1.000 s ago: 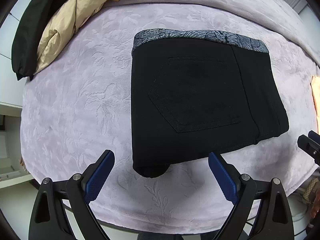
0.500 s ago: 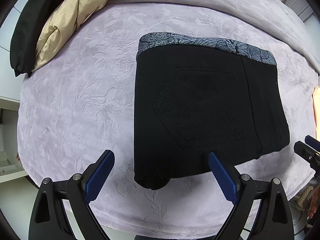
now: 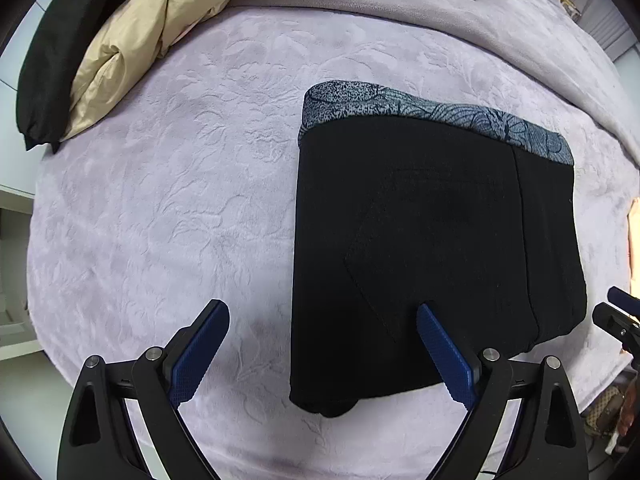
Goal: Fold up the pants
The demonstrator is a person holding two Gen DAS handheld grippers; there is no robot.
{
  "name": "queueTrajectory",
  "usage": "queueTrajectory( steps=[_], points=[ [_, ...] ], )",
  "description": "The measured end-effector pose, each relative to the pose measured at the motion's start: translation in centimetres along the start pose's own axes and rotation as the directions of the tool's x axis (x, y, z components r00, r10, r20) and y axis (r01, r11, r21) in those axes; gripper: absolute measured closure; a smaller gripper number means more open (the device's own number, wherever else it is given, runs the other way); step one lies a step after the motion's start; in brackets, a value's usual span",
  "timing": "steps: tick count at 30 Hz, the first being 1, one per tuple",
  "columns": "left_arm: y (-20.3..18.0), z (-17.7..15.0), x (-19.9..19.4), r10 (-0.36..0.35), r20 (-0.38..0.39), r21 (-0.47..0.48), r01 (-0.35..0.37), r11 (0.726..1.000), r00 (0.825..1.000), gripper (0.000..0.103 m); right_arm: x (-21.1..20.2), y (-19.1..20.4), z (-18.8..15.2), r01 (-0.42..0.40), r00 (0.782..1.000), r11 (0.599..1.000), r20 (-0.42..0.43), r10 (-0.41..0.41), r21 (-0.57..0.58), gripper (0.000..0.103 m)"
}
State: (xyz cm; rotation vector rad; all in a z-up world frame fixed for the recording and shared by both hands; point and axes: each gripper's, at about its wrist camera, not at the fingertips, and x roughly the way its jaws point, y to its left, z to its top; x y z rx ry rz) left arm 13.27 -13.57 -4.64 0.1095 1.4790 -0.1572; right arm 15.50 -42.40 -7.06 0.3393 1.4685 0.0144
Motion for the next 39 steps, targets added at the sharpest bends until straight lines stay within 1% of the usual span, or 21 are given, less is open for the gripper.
queueTrajectory(
  steps=[6,9,11,13,15,16,18,20,21,22,25,27,28,29,30,31,33,34,35,38,39],
  points=[
    [2.1,1.4,1.3,-0.141,-0.005,-0.005,0.141,0.99,0.99,0.008,1.6,-2.3,0.8,-0.162,0.986,0.985,-0.014,0.163,0.051,0.0],
    [2.7,2.2,1.7,-0.199,0.002,0.01,0.199,0.98,0.98,0.008,2.5,-3.2,1.3,-0.267,0.963,0.961,-0.009,0.269,0.074,0.0],
    [3.4,2.7,1.8,-0.242,0.024,0.028,0.242,0.97,0.97,0.008,3.2,-3.8,1.8,-0.333,0.942,0.94,-0.009,0.335,0.081,0.0],
    [4.5,3.4,2.5,-0.321,0.019,0.014,0.321,0.947,0.947,0.008,4.0,-4.6,2.4,-0.376,0.926,0.922,-0.008,0.378,0.095,0.0],
    [5.0,3.9,3.6,-0.395,0.007,0.011,0.395,0.919,0.919,0.008,5.1,-5.7,3.0,-0.438,0.897,0.891,-0.005,0.442,0.118,0.0],
    [4.9,4.0,4.2,-0.414,0.0,0.03,0.414,0.91,0.91,0.008,5.6,-6.1,3.2,-0.47,0.88,0.873,-0.003,0.474,0.132,0.0],
    [4.6,4.5,5.2,-0.445,-0.014,0.064,0.445,0.893,0.895,0.008,7.0,-6.9,3.7,-0.546,0.833,0.822,0.0,0.554,0.161,0.0],
    [4.3,4.7,5.9,-0.486,-0.024,0.067,0.486,0.871,0.874,0.008,8.2,-7.1,4.1,-0.625,0.774,0.762,0.004,0.634,0.166,0.0],
    [4.1,4.5,6.1,-0.498,-0.027,0.067,0.498,0.865,0.867,0.008,8.8,-7.0,4.2,-0.661,0.742,0.731,-0.001,0.67,0.17,0.0],
    [3.8,4.7,6.5,-0.509,-0.032,0.068,0.51,0.857,0.86,0.008,9.2,-6.9,4.4,-0.677,0.726,0.716,-0.007,0.688,0.173,0.0],
    [2.8,4.7,6.9,-0.521,-0.039,0.081,0.523,0.849,0.853,0.007,10.5,-5.9,5.0,-0.677,0.725,0.719,-0.028,0.688,0.16,0.0],
    [2.7,4.6,7.2,-0.512,-0.037,0.076,0.514,0.855,0.858,0.006,11.0,-5.4,5.4,-0.644,0.751,0.746,-0.044,0.658,0.171,0.003],
    [2.7,4.6,7.3,-0.513,-0.035,0.065,0.514,0.855,0.858,0.006,11.1,-5.0,5.5,-0.616,0.772,0.765,-0.051,0.634,0.187,0.004],
    [2.7,4.4,7.2,-0.511,-0.028,0.056,0.512,0.857,0.859,0.007,11.0,-4.9,5.4,-0.577,0.8,0.79,-0.054,0.598,0.209,0.016],
    [2.4,4.4,7.0,-0.507,-0.019,0.054,0.507,0.86,0.862,0.012,10.9,-5.0,5.3,-0.56,0.811,0.798,-0.051,0.583,0.224,0.025],
    [2.3,4.2,6.5,-0.51,-0.01,0.061,0.509,0.858,0.86,0.019,10.5,-5.2,5.1,-0.567,0.807,0.79,-0.037,0.59,0.234,0.029],
    [1.9,3.7,5.3,-0.489,0.007,0.086,0.487,0.869,0.872,0.027,9.7,-5.3,4.5,-0.579,0.801,0.781,-0.012,0.598,0.236,0.045],
    [1.6,3.7,4.9,-0.481,0.012,0.092,0.478,0.873,0.876,0.031,9.2,-5.3,4.4,-0.588,0.796,0.773,0.001,0.605,0.237,0.049],
    [1.5,3.7,4.3,-0.474,0.017,0.094,0.471,0.877,0.88,0.032,8.6,-5.1,4.2,-0.602,0.787,0.762,0.017,0.617,0.238,0.054],
    [1.8,3.8,2.6,-0.484,0.031,0.104,0.479,0.872,0.875,0.036,7.4,-4.8,3.6,-0.625,0.771,0.743,0.038,0.636,0.24,0.057],
    [1.9,3.6,1.8,-0.496,0.034,0.104,0.49,0.865,0.868,0.036,6.9,-4.8,3.3,-0.639,0.759,0.729,0.049,0.649,0.245,0.058]
  ],
)
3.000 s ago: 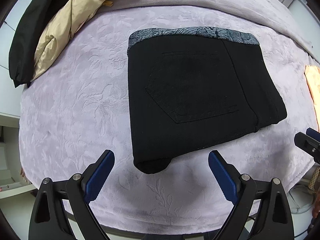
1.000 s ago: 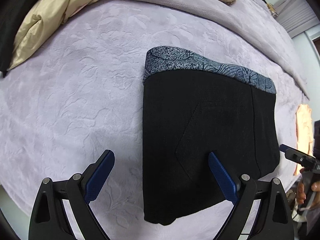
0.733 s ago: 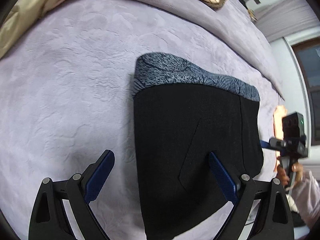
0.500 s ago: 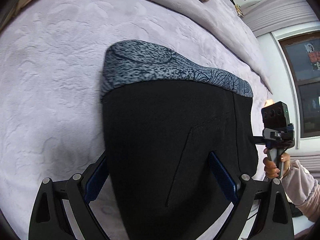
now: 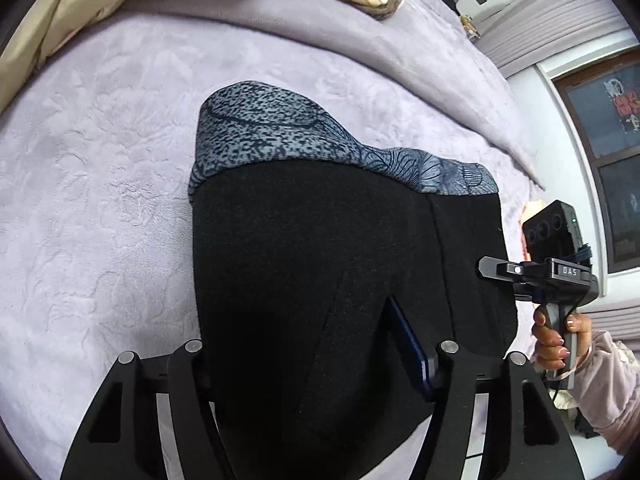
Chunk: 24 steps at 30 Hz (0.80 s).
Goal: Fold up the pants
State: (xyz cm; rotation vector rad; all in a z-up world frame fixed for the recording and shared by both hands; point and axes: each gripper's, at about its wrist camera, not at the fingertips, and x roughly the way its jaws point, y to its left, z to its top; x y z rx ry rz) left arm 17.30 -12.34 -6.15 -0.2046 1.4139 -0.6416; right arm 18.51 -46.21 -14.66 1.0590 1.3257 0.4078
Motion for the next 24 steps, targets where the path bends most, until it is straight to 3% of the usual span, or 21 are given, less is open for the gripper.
queueTrajectory(
  steps=[7,13,16,20,24],
  points=[
    [-0.9,-2.6,-4.3,0.013,0.002,0.043,-0.013,0.999,1.0,0.036,-1.1,1.4,-4.3,-0.089,0.996,0.995,0.021,0.088,0.045,0.058],
    [0.6,-5.9,-3.6,0.056,-0.045,0.025,-0.055,0.998,0.997,0.035,-0.1,0.6,-7.9,-0.067,0.998,0.995,0.022,0.065,0.071,0.058],
    [2.9,-6.9,-1.5,0.083,-0.082,-0.022,-0.085,0.996,0.993,0.027,1.2,-1.2,-8.7,0.01,1.0,0.995,0.006,-0.01,0.101,0.058],
    [4.1,-6.7,-1.2,0.12,-0.052,-0.041,-0.122,0.992,0.991,0.012,0.9,-1.1,-8.8,0.06,0.998,0.995,0.019,-0.062,0.074,0.052],
    [3.6,-6.5,-3.0,0.207,-0.006,-0.006,-0.207,0.978,0.978,0.012,0.9,1.3,-8.6,0.293,0.956,0.956,0.027,-0.292,-0.015,0.041]
  ],
)
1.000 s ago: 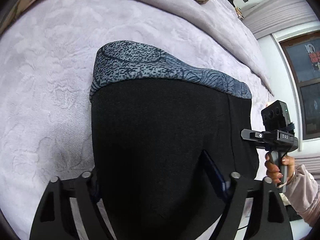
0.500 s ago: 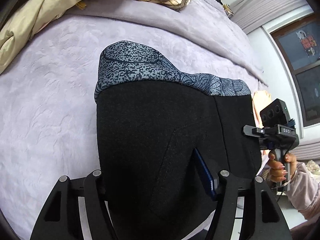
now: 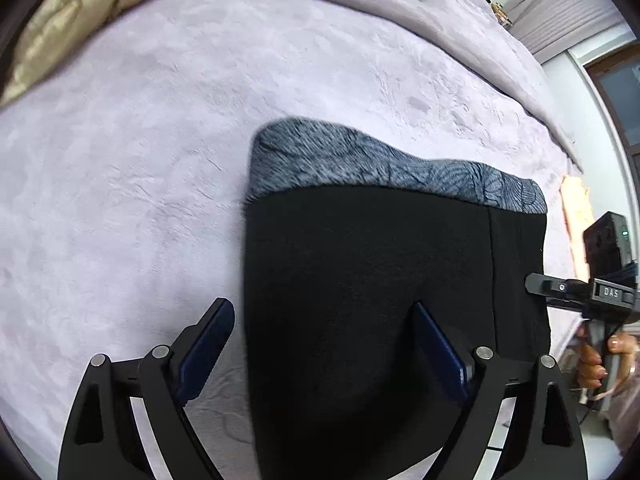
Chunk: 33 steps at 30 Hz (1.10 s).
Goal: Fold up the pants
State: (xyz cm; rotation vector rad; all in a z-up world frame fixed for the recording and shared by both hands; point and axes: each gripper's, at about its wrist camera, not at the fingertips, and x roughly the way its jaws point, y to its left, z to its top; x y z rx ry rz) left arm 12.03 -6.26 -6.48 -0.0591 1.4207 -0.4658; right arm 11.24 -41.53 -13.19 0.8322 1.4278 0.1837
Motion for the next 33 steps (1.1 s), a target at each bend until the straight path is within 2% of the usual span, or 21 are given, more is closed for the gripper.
queueTrajectory(
  steps=[2,4,6,9,10,11,12,15,17,19,21,23,25,28,33],
  points=[
    [-0.3,0.1,-1.7,0.06,0.051,0.012,-0.061,0.998,0.997,0.012,-1.4,1.4,-0.2,0.093,0.995,0.995,0.047,-0.091,-0.047,0.041],
    [-0.3,0.2,-3.2,0.072,0.088,0.006,-0.073,0.997,0.993,0.012,-3.1,2.7,-0.5,0.153,0.983,0.985,0.119,-0.142,-0.085,0.041],
    [-0.4,0.5,-4.3,0.078,0.116,0.005,-0.079,0.997,0.99,0.012,-4.8,3.7,-0.3,0.121,0.977,0.988,0.187,-0.101,-0.098,0.044],
    [-2.4,1.8,-4.4,0.099,0.147,0.027,-0.104,0.994,0.984,0.012,-4.3,4.6,1.5,0.086,0.98,0.991,0.186,-0.065,-0.102,0.047],
    [-2.9,2.1,-4.2,0.104,0.147,0.034,-0.11,0.993,0.984,0.012,-3.6,4.8,2.2,0.091,0.983,0.991,0.166,-0.073,-0.102,0.051],
    [-3.3,2.0,-4.2,0.104,0.148,0.04,-0.111,0.993,0.983,0.012,-2.5,4.7,2.9,0.098,0.988,0.99,0.129,-0.084,-0.103,0.076],
    [-3.8,1.9,-4.4,0.102,0.152,0.044,-0.11,0.993,0.983,0.012,-1.8,4.9,3.3,0.125,0.987,0.987,0.112,-0.114,-0.1,0.09],
    [-5.4,1.6,-4.5,0.108,0.172,0.064,-0.12,0.991,0.979,0.012,-2.1,5.6,2.8,0.164,0.982,0.974,0.114,-0.148,-0.153,0.092],
    [-5.8,1.2,-4.1,0.127,0.168,0.079,-0.142,0.987,0.978,0.012,-1.9,5.5,2.1,0.227,0.971,0.959,0.117,-0.209,-0.171,0.093],
    [-5.6,0.9,-2.0,0.169,0.128,0.097,-0.182,0.979,0.977,0.012,-1.0,4.7,1.5,0.278,0.959,0.945,0.104,-0.264,-0.172,0.095],
    [-5.5,0.1,0.1,0.216,0.083,0.108,-0.224,0.969,0.973,0.012,-0.7,3.9,1.3,0.287,0.956,0.946,0.101,-0.274,-0.152,0.095],
    [-5.0,-0.6,1.0,0.191,0.053,0.072,-0.194,0.978,0.98,0.011,-0.8,3.7,1.2,0.275,0.959,0.952,0.102,-0.263,-0.136,0.095],
    [-5.2,-1.1,1.0,0.202,0.047,0.066,-0.205,0.977,0.978,0.005,-0.8,4.1,1.0,0.32,0.946,0.934,0.098,-0.308,-0.156,0.095],
    [-5.9,-1.6,0.5,0.242,0.05,0.099,-0.246,0.964,0.969,0.005,-1.2,4.6,0.1,0.385,0.923,0.905,0.095,-0.374,-0.181,0.095],
    [-6.7,-2.2,-0.3,0.287,0.017,0.115,-0.287,0.951,0.958,0.005,-2.6,3.5,-1.5,0.373,0.928,0.921,0.06,-0.368,-0.11,0.094]
  ],
)
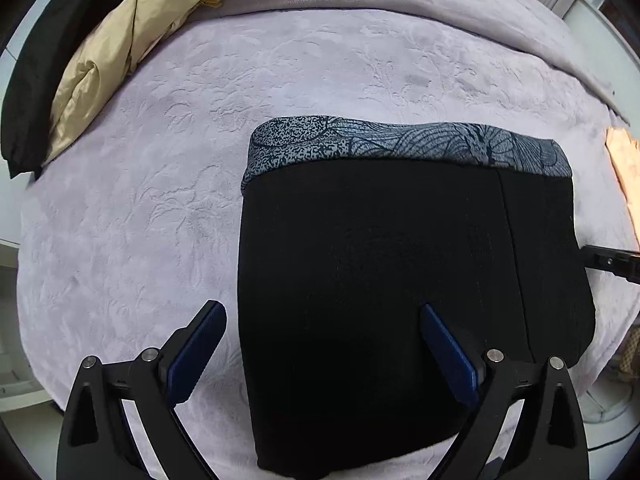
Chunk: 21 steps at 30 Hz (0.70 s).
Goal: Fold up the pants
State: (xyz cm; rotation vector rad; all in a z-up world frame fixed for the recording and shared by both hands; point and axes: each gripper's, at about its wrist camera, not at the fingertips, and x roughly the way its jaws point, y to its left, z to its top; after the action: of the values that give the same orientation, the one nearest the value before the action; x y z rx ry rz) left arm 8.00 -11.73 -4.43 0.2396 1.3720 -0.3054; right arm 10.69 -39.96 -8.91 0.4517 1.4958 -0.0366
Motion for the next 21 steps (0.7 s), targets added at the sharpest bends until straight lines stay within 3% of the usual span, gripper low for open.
queueTrajectory(
  steps=[5,7,9,12,17,21],
  points=[
    [-1.0,-1.1,-2.2,0.037,-0.007,-0.006,-0.037,0.999,0.999,0.005,-1.5,-0.7,-2.2,0.004,1.0,0.999,-0.007,-0.004,0.04,0.093],
    [-1.5,-1.5,-3.1,0.065,-0.01,-0.027,-0.065,0.998,0.998,0.001,-2.0,-0.8,-2.8,0.013,1.0,0.999,-0.013,-0.012,0.043,0.079],
    [-2.1,-2.0,-3.9,0.065,-0.018,-0.058,-0.066,0.996,0.998,0.001,-2.6,-0.8,-3.4,0.021,1.0,0.999,-0.007,-0.02,0.037,0.046],
    [-3.2,-3.1,-5.0,0.079,-0.02,-0.102,-0.08,0.992,0.997,0.001,-3.2,-0.4,-4.0,0.007,1.0,1.0,0.005,-0.007,0.012,0.021],
    [-4.5,-4.6,-5.9,0.108,-0.039,-0.155,-0.113,0.981,0.993,0.001,-3.7,0.0,-4.4,0.007,0.999,0.999,0.032,-0.006,-0.045,0.01],
    [-5.1,-5.1,-6.4,0.137,-0.037,-0.136,-0.141,0.981,0.99,0.001,-4.3,0.8,-4.8,0.035,0.998,0.997,0.056,-0.031,-0.073,0.006]
  ],
)
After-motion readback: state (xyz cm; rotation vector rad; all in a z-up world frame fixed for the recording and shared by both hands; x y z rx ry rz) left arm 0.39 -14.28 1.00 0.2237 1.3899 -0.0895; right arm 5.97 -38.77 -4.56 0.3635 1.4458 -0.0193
